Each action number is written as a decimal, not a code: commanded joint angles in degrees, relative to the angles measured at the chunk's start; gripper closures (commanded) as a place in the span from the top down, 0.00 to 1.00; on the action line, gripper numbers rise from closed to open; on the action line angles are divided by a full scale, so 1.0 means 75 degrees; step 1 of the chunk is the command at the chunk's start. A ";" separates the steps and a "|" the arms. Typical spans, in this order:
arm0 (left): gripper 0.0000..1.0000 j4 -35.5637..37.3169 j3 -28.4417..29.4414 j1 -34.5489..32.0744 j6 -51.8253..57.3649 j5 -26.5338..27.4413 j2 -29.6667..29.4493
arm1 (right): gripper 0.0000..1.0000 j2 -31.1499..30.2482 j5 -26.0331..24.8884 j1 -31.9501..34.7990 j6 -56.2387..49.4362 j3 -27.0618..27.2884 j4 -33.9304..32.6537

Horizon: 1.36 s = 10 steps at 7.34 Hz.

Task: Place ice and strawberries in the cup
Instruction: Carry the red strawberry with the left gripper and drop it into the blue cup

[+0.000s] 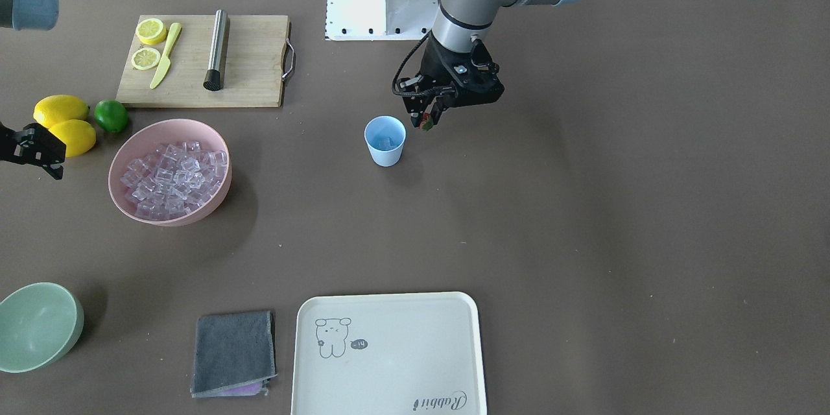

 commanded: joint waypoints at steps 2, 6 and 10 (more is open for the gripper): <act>0.00 -0.0080 0.0791 0.0446 -0.0029 0.0592 -0.0672 | 1.00 -0.0131 -0.0001 0.0069 -0.0097 0.0007 0.0003; 0.97 0.0001 0.0605 0.0366 0.0157 0.0522 -0.0602 | 1.00 -0.0131 0.0116 0.0197 -0.0120 0.0007 -0.0008; 0.97 0.1383 -0.0437 -0.2403 0.4491 -0.1699 0.0951 | 1.00 -0.0107 0.0700 0.1296 -0.1894 -0.0879 -0.0020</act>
